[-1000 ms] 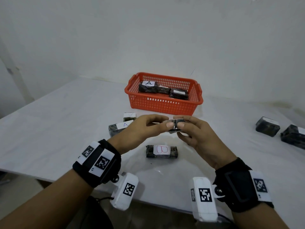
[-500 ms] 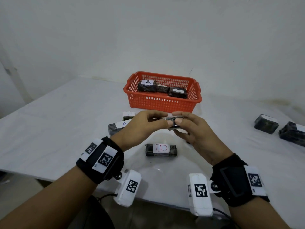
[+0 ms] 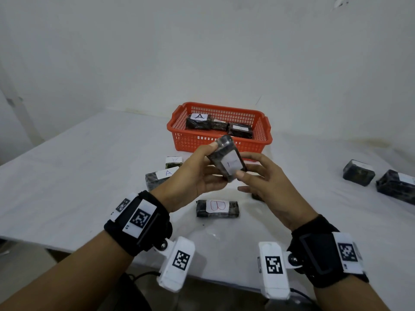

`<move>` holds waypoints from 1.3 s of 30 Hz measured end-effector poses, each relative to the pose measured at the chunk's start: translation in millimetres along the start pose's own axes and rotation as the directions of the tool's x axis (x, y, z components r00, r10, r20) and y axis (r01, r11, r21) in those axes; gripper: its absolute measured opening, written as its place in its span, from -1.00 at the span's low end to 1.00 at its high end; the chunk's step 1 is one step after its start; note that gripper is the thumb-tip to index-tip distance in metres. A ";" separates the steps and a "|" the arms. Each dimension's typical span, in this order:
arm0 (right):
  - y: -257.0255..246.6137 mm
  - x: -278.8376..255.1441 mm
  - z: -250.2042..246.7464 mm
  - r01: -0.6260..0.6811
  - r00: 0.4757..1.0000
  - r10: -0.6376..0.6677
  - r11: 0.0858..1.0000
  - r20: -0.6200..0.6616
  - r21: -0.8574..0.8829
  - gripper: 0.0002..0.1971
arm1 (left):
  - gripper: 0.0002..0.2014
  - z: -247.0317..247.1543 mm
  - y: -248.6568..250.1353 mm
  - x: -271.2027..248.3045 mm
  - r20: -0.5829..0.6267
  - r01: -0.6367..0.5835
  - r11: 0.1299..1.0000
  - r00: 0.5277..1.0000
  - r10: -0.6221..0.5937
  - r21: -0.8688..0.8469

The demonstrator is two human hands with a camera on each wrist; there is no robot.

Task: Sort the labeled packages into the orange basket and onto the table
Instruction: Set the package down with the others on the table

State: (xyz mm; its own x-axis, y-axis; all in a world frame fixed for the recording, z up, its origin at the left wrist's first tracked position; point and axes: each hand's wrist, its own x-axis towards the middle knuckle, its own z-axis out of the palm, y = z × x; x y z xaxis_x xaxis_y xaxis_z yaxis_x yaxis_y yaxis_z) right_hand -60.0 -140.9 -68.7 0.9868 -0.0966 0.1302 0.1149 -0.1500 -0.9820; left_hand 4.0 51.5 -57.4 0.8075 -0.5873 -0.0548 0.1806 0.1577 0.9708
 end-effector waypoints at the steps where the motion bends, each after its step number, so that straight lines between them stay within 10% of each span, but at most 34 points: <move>1: 2.3 0.0 -0.2 0.001 1.000 -0.001 1.000 -0.025 -0.021 -0.63 | -0.36 1.6 0.7 -0.8 0.024 0.048 0.998 0.999 -0.046 -0.049; 5: 6.0 -2.1 -4.8 0.014 0.985 -0.015 1.000 -0.169 -0.004 -0.72 | -0.39 9.9 1.4 2.2 -0.002 0.100 0.988 0.995 -0.101 -0.117; 11: 0.3 -8.0 -39.2 0.009 0.968 0.010 0.997 -0.249 0.075 -0.75 | -0.71 28.7 -0.6 21.4 -0.145 -0.203 0.959 0.962 0.234 0.200; 30: 54.5 -40.0 -253.9 -0.307 0.691 0.312 0.943 -0.652 0.126 -0.71 | -0.67 223.5 -58.0 173.0 0.040 0.154 0.898 0.982 -0.187 0.412; 35: 78.4 -29.0 -297.9 -0.412 0.583 0.326 0.908 -0.744 0.074 -0.69 | -0.64 256.5 -65.9 205.1 0.192 -0.029 0.680 0.967 -0.166 0.733; 39: 85.8 -28.0 -317.3 -0.485 0.528 0.328 0.874 -0.784 0.039 -0.66 | -0.82 278.4 -76.8 234.9 0.332 -0.279 0.248 0.921 -0.202 0.928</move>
State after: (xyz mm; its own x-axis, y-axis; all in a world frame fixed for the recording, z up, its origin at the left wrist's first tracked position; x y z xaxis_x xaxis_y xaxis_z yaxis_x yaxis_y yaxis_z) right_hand -114.1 -463.3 -113.2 0.4690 -0.8711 -0.1456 -0.3736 -0.0463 -0.9264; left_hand 23.4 -319.6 -79.9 0.5212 -0.8364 -0.1697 -0.7017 -0.5331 0.4727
